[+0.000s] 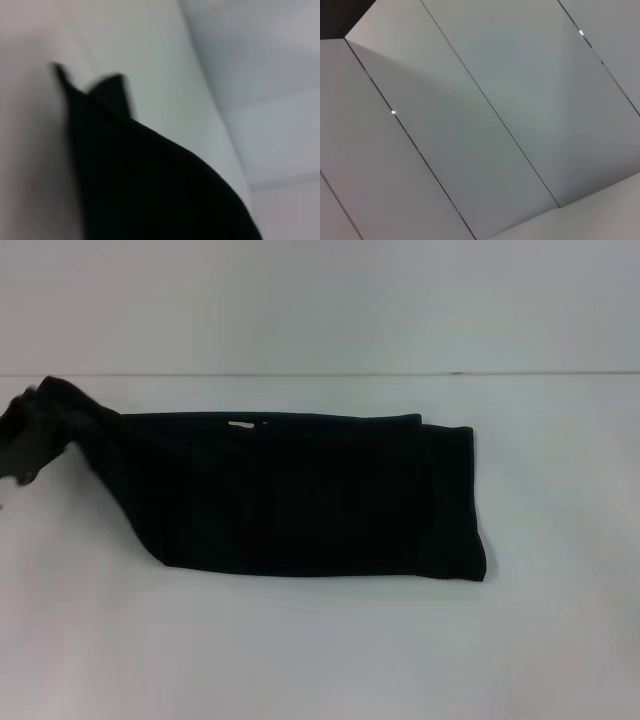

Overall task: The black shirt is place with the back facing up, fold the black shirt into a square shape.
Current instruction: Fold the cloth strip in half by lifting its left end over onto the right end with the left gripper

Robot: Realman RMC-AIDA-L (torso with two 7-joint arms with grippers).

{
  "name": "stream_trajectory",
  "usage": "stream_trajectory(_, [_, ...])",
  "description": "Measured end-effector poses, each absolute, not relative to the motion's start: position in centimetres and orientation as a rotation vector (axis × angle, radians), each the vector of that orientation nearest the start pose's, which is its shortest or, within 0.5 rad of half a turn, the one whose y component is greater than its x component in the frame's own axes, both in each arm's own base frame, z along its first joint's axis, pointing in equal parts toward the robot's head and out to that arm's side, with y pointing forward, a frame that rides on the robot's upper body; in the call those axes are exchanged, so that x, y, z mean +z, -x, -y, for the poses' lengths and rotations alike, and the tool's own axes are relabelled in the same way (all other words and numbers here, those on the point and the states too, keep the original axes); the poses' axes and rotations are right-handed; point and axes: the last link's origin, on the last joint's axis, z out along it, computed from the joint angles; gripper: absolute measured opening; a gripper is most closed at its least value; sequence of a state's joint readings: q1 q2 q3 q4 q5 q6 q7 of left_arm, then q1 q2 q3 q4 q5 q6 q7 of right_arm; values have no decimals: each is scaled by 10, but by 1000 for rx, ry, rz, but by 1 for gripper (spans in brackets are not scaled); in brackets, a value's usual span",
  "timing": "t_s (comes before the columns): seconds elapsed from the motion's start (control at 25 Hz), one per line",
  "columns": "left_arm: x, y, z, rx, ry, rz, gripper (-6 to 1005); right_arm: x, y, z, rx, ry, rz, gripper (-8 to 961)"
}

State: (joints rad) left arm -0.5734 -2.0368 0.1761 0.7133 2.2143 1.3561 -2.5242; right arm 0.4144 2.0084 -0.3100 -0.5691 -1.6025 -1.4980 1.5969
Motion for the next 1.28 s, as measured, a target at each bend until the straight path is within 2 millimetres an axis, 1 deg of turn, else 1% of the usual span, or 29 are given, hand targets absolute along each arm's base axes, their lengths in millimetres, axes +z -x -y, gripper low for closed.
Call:
stream_trajectory(0.12, [85,296,-378,1283,-2137,-2407,10,110,-324,-330,1272,1849,-1000,758])
stream_trajectory(0.2, [82,274,-388,1213,-2219,-2309,10,109,-323,-330,1272,1853,-1001,758])
stream_trajectory(0.28, [77,256,-396,1155,-2279,-2235,11,108,-323,-331,1272,1858,-1002,758])
stream_trajectory(0.4, [63,226,-407,1046,-2368,-2114,12,107,-322,-331,1272,1863,-1004,759])
stream_trajectory(0.44, [58,219,-409,1018,-2385,-2088,13,107,-322,-330,1272,1863,-1005,759])
stream_trajectory(0.48, [49,206,-411,975,-2413,-2040,13,106,-322,-330,1272,1862,-1006,759])
stream_trajectory(0.52, [46,202,-412,961,-2422,-2023,14,106,-323,-330,1272,1862,-1008,759])
stream_trajectory(0.64, [21,177,-413,877,-2469,-1933,15,105,-323,-329,1273,1861,-1014,759])
stream_trajectory(0.68, [9,168,-412,838,-2490,-1901,15,105,-324,-329,1275,1860,-1018,759])
stream_trajectory(0.84, [-27,147,-411,702,-2590,-1822,17,103,-324,-330,1282,1861,-1030,759])
stream_trajectory(0.88, [-43,142,-409,643,-2621,-1790,17,102,-323,-331,1283,1863,-1031,758])
stream_trajectory(0.92, [-67,135,-405,595,-2646,-1746,18,102,-323,-331,1281,1863,-1032,758])
stream_trajectory(0.96, [-67,135,-405,595,-2646,-1746,18,101,-323,-332,1279,1864,-1033,758])
stream_trajectory(1.0, [-84,131,-402,560,-2665,-1709,18,101,-323,-333,1275,1867,-1034,758])
stream_trajectory(1.08, [-107,125,-396,499,-2708,-1632,19,99,-322,-334,1263,1875,-1039,758])
stream_trajectory(1.16, [-119,118,-390,455,-2748,-1546,20,97,-322,-336,1252,1884,-1046,759])
stream_trajectory(1.28, [-128,107,-382,414,-2814,-1355,79,96,-323,-336,1239,1892,-1056,759])
